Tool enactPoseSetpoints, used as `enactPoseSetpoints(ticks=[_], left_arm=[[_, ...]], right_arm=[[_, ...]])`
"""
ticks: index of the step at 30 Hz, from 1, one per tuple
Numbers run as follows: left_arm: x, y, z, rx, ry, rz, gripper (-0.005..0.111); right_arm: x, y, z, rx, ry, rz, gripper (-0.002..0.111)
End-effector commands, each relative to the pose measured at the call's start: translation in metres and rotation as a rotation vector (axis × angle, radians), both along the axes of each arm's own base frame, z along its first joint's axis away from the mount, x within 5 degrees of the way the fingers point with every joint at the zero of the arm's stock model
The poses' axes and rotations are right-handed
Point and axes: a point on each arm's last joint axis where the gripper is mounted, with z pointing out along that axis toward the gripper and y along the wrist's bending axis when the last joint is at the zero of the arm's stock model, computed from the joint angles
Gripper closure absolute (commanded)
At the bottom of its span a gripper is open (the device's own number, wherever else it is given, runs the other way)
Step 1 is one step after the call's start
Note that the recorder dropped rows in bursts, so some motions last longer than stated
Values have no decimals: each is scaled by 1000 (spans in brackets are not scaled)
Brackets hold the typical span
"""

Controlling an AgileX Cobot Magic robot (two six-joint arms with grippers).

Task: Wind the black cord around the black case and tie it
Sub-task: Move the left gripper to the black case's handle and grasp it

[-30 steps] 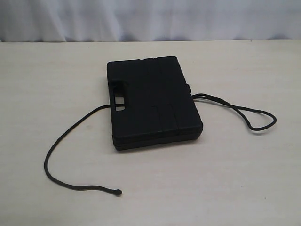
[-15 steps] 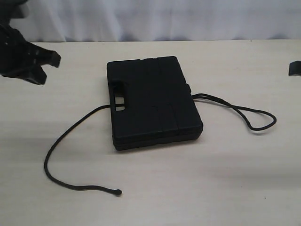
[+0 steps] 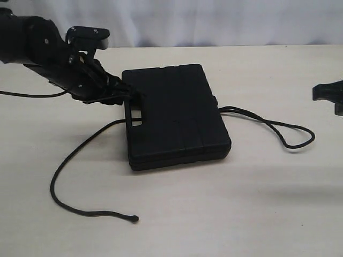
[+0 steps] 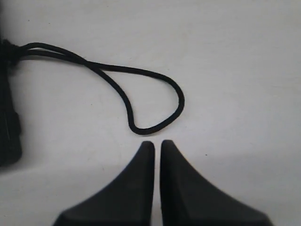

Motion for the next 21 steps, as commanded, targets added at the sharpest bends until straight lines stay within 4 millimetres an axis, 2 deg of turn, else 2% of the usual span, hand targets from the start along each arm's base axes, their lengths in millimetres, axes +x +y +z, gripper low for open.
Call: enactPoseSetpoints(ticks=[1,9,16,21], left_arm=[[10,-3,-19,-14,-9,36,61],[17,-8,-40,-70,-4,104,61],[25,-22,-50,-72,11,77,61],[30,-22,-62,-62,40,79,61]], right_arm=[[5,3,5,40,-60,11,104],[6,4,5,43,-66,21,104],[7,4,5,45,-74,20,104],[7,4,5,48,-74,20,104]])
